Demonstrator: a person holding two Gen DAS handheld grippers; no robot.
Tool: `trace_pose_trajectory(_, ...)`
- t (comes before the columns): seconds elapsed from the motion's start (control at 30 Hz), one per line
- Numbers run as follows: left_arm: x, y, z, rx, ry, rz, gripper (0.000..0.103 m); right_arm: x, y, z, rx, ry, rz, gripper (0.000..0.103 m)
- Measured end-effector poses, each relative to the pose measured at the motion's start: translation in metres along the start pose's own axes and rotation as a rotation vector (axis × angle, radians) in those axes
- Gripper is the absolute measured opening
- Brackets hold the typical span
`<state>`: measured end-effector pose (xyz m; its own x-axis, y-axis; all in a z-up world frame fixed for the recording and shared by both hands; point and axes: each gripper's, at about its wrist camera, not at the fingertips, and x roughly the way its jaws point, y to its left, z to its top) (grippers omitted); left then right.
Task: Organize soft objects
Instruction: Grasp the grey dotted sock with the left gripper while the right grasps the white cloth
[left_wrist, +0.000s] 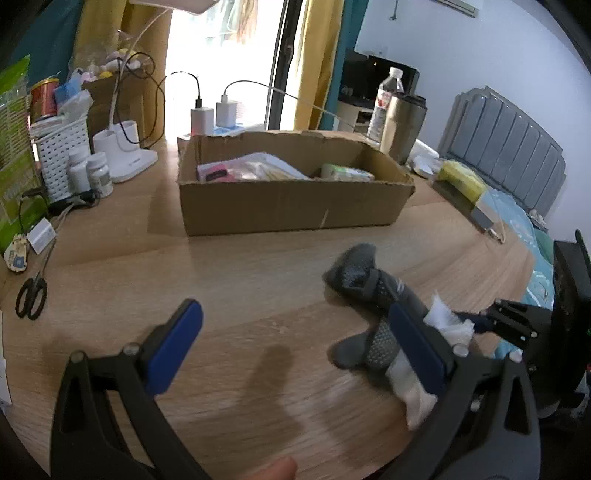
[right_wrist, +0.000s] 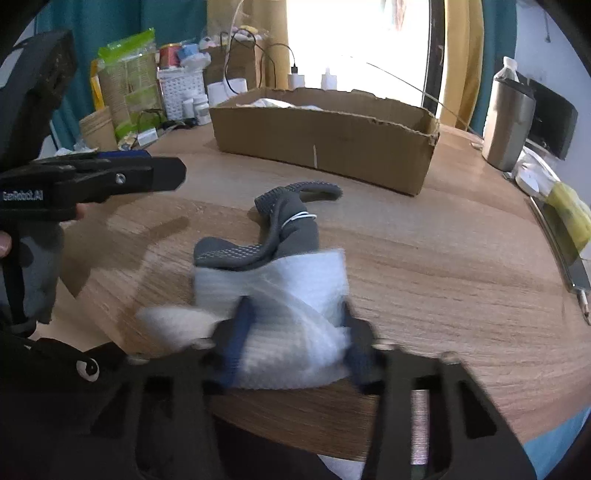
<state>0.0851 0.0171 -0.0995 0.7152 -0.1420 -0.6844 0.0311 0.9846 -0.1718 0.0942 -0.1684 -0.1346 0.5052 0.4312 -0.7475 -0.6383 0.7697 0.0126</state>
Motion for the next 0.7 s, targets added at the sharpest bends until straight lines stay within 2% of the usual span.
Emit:
trace_pose_trajectory(0.1, 0.003, -0.005, 0.002, 0.01, 0.009, 0.003, 0.102, -0.002, -0.011, -0.001, 0.031, 0.0, 0.038, 0.019)
trace_pose_trajectory(0.17, 0.007, -0.009, 0.003, 0.015, 0.02, 0.001, 0.102, -0.007, -0.019, -0.001, 0.054, -0.016, 0.069, 0.018)
trace_pose_trajectory(0.33, 0.019, -0.022, 0.008, 0.039, 0.043, -0.001, 0.102, -0.02, -0.035, 0.002, 0.059, -0.05, 0.079, 0.016)
trace_pose_trajectory(0.43, 0.026, -0.031, 0.012, 0.059, 0.051, -0.001, 0.102, -0.033, -0.046, 0.005, 0.06, -0.099, 0.135, 0.016)
trace_pose_trajectory(0.53, 0.033, -0.04, 0.017, 0.08, 0.061, -0.001, 0.102, -0.042, -0.058, 0.008, 0.065, -0.131, 0.113, 0.016)
trace_pose_trajectory(0.7, 0.047, -0.061, 0.024, 0.129, 0.083, -0.011, 0.102, -0.039, -0.089, 0.012, 0.091, -0.15, 0.025, 0.016)
